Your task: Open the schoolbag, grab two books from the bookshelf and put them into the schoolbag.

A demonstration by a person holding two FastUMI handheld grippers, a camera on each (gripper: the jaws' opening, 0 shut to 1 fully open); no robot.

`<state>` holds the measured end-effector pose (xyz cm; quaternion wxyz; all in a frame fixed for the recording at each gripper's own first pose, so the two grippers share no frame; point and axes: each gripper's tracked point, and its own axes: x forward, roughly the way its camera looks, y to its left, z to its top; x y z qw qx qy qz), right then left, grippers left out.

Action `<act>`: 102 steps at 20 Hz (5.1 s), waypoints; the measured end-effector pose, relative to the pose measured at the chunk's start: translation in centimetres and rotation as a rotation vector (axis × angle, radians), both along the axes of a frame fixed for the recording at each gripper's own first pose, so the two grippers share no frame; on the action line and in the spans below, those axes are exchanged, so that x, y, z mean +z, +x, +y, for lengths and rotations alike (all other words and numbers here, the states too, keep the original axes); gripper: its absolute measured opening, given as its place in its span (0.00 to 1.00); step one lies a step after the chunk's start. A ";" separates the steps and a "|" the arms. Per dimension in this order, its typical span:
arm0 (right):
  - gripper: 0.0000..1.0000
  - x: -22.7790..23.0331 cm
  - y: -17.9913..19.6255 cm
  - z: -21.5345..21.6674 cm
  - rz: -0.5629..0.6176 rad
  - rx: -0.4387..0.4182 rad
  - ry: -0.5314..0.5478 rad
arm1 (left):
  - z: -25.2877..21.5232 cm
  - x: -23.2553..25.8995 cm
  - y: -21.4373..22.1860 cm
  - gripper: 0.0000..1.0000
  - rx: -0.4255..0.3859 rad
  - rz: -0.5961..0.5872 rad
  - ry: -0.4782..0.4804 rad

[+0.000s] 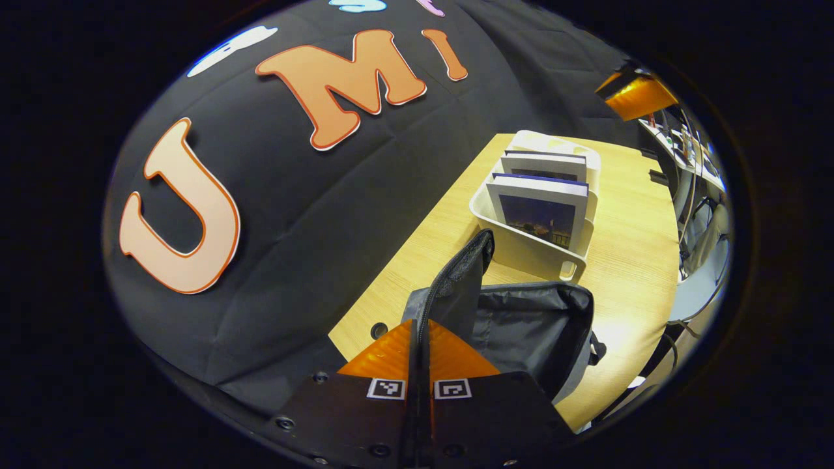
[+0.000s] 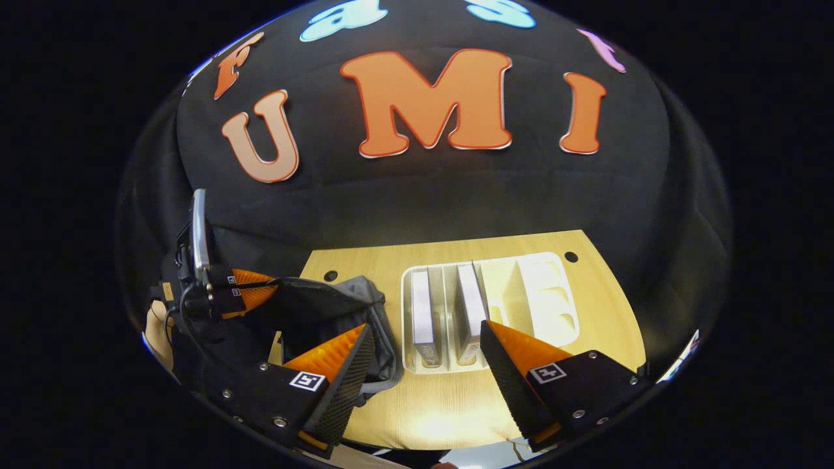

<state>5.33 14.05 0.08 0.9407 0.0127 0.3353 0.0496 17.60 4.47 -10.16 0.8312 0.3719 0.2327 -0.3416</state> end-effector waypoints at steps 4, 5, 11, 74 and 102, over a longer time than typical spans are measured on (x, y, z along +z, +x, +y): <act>0.98 -3.1 4.5 1.7 0.198 0.023 -0.034 | -0.3 0.5 0.4 0.02 -0.008 -0.011 -0.017; 0.98 -4.2 5.4 1.8 0.245 0.027 -0.044 | -0.4 0.5 0.6 0.02 -0.006 -0.008 -0.016; 0.98 -10.5 10.0 1.8 0.408 0.018 -0.145 | 0.3 -0.1 1.3 0.01 0.003 0.008 -0.030; 0.39 -19.5 1.8 14.8 0.107 -0.449 1.042 | -2.6 0.4 -1.1 0.01 -0.121 0.039 0.037; 0.96 -24.8 6.0 19.3 0.217 -0.599 0.956 | -0.9 -1.8 -1.2 0.01 -0.127 0.023 0.070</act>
